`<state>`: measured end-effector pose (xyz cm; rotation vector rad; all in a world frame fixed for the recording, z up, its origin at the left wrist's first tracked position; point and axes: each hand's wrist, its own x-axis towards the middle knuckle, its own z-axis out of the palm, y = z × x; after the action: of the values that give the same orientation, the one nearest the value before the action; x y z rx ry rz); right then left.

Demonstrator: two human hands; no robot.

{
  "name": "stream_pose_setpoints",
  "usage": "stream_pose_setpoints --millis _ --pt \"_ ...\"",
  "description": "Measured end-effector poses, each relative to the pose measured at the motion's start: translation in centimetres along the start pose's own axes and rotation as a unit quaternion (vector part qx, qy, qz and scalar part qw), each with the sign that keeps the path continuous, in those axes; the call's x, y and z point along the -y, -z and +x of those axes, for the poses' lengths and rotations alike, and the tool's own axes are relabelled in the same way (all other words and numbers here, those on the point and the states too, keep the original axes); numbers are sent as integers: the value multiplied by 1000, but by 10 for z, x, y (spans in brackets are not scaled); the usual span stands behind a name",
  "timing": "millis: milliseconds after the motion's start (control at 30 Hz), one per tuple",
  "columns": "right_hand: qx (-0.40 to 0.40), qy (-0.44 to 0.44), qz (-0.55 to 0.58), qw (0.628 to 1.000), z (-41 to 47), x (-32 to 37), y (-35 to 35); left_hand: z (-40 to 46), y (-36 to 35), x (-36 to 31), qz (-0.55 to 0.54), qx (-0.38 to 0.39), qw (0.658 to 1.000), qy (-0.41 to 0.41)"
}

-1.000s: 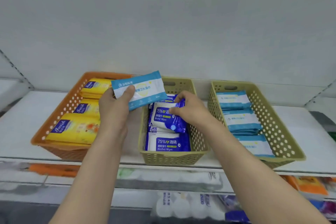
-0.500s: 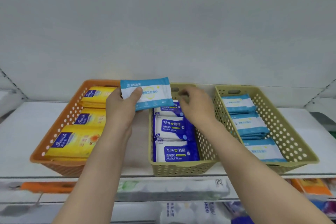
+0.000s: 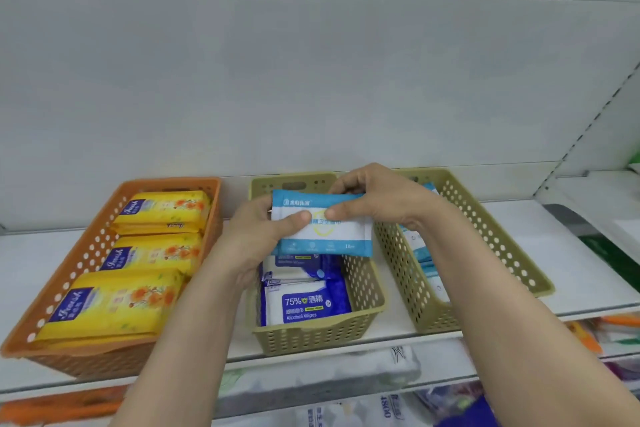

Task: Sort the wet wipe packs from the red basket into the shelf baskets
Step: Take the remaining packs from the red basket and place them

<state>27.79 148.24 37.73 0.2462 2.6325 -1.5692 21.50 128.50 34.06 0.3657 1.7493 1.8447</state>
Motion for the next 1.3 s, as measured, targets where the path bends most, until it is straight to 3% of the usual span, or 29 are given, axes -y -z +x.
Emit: stream_pose_setpoints --millis 267,367,500,733,900,1300 --pt "-27 -37 -11 999 -40 -35 68 14 -79 3 23 33 999 -1" --pt "-105 -28 -15 994 -51 -53 101 23 -113 9 60 -21 998 -20" --pt "-191 -35 8 981 -64 -76 142 31 -147 27 207 -55 976 -47" --pt "-23 -117 -114 986 -67 -121 150 40 -178 46 230 -74 970 -9" --pt "-52 -102 -147 983 -50 -134 145 46 -183 48 167 -112 979 26" --pt "67 -119 -198 971 -31 -132 144 51 -178 47 178 -97 978 53"
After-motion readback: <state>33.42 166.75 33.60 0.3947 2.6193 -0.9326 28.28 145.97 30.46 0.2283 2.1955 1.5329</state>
